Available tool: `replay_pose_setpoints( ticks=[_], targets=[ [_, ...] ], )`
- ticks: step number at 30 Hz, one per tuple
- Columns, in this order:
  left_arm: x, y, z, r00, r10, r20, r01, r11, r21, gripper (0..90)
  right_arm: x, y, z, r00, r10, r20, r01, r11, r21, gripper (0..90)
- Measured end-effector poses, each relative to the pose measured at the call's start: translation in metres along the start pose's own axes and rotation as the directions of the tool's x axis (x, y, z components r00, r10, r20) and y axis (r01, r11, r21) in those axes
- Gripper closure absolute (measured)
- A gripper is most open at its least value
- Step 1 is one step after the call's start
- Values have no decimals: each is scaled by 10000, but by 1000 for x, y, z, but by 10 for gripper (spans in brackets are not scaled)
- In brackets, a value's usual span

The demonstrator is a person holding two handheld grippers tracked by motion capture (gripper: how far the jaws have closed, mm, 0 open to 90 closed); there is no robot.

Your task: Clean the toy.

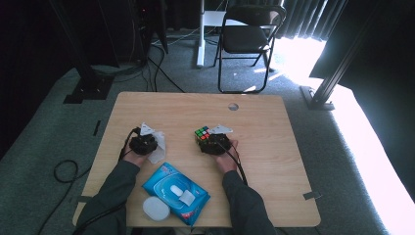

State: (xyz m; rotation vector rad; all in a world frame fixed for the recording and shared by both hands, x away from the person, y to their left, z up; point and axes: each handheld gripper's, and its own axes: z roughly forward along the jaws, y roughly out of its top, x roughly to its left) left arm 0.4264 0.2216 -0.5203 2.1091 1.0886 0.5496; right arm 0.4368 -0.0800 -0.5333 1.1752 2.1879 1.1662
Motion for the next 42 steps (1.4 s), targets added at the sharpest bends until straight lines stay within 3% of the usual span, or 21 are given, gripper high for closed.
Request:
replay_pose_setpoints(
  ticks=[16,25,30,38,42],
  targets=[
    [1,-7,2,9996,-236,-139,238,9995,182,740,2,-2,0,9999,-117,29,117,9999,87,340],
    [1,-7,-1,9991,-336,-248,340,9992,190,659,1,-4,0,9995,-301,-12,301,9993,239,338],
    [1,-7,-1,9987,-513,-12,513,9985,164,595,0,-6,0,9996,-237,-172,244,9990,378,332],
    [3,-8,-3,9968,-788,131,786,9968,170,468,-2,-8,1,9992,27,-386,-6,9984,560,163],
    [3,-9,-6,9972,-739,101,737,9972,138,429,-1,-9,-2,9994,-13,-355,27,9992,394,150]
  ],
)
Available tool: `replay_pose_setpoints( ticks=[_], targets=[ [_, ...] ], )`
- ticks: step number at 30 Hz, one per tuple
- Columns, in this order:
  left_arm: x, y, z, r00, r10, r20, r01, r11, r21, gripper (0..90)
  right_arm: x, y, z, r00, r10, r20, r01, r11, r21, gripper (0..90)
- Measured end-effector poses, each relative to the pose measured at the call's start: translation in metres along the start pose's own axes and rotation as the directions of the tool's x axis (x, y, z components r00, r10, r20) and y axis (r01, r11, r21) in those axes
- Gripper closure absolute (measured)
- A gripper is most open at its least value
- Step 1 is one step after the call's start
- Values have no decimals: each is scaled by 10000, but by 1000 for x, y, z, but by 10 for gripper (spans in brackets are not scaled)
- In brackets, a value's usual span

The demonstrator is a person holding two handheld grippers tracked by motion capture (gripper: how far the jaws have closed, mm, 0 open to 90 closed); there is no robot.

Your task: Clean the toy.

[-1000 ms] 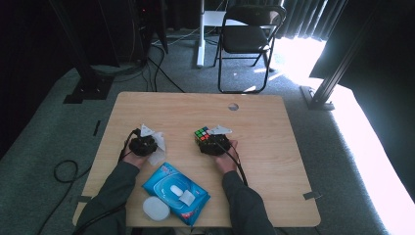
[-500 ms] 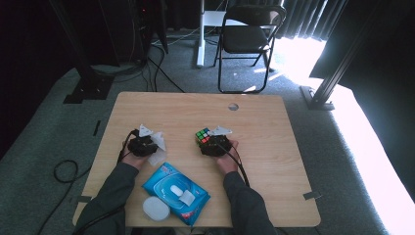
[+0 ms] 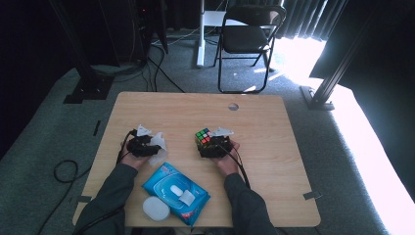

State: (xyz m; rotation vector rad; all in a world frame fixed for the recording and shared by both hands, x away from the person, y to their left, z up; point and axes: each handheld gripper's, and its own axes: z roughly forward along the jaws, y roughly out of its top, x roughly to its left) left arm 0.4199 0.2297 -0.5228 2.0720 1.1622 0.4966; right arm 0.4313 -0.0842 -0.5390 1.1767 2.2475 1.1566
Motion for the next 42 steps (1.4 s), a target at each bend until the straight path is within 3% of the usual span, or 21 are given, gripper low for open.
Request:
replay_pose_setpoints(
  ticks=[12,20,26,31,42],
  targets=[
    [4,-7,-16,9998,-13,175,13,10000,15,384,1,-6,-14,9994,-123,-322,115,9996,-239,141],
    [12,-14,-33,9982,-559,226,567,9977,-362,398,1,-12,-24,9989,-170,-443,155,9993,-330,141],
    [22,-19,-46,9956,-938,21,937,9938,-600,420,-2,-18,-31,9988,-156,-466,137,9991,-403,144],
    [26,-22,-45,9938,-1112,-82,1106,9923,-550,429,-4,-22,-35,9989,-103,-467,83,9991,-426,146],
    [26,-23,-42,9947,-1018,-158,1010,9939,-439,430,-8,-31,-42,9995,29,-308,-41,9992,-405,150]
  ],
)
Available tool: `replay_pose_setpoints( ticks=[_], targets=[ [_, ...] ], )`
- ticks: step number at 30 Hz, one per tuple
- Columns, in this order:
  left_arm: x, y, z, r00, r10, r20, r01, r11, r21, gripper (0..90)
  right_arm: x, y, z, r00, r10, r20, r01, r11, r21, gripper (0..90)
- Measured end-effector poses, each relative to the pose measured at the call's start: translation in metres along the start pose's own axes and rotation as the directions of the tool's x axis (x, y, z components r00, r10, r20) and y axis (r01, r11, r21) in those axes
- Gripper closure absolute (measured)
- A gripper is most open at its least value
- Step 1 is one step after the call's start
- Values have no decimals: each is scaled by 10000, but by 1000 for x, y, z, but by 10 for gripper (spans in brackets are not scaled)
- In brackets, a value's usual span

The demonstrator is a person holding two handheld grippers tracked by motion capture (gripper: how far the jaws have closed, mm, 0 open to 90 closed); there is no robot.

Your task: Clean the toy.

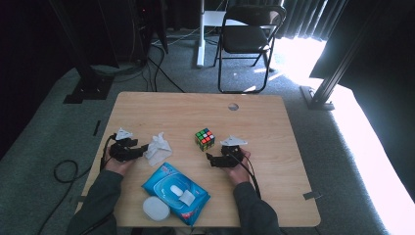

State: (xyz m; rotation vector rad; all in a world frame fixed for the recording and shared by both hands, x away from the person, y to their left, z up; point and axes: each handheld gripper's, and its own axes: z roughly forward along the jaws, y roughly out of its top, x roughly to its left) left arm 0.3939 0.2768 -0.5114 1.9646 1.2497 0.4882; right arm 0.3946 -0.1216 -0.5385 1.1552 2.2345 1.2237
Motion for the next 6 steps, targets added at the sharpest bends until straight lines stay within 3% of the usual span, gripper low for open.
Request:
replay_pose_setpoints(
  ticks=[6],
  targets=[
    [1,-1,2,10000,-59,-38,59,10000,20,430,-3,-5,-2,9999,129,51,-130,9999,76,150]
  ],
)
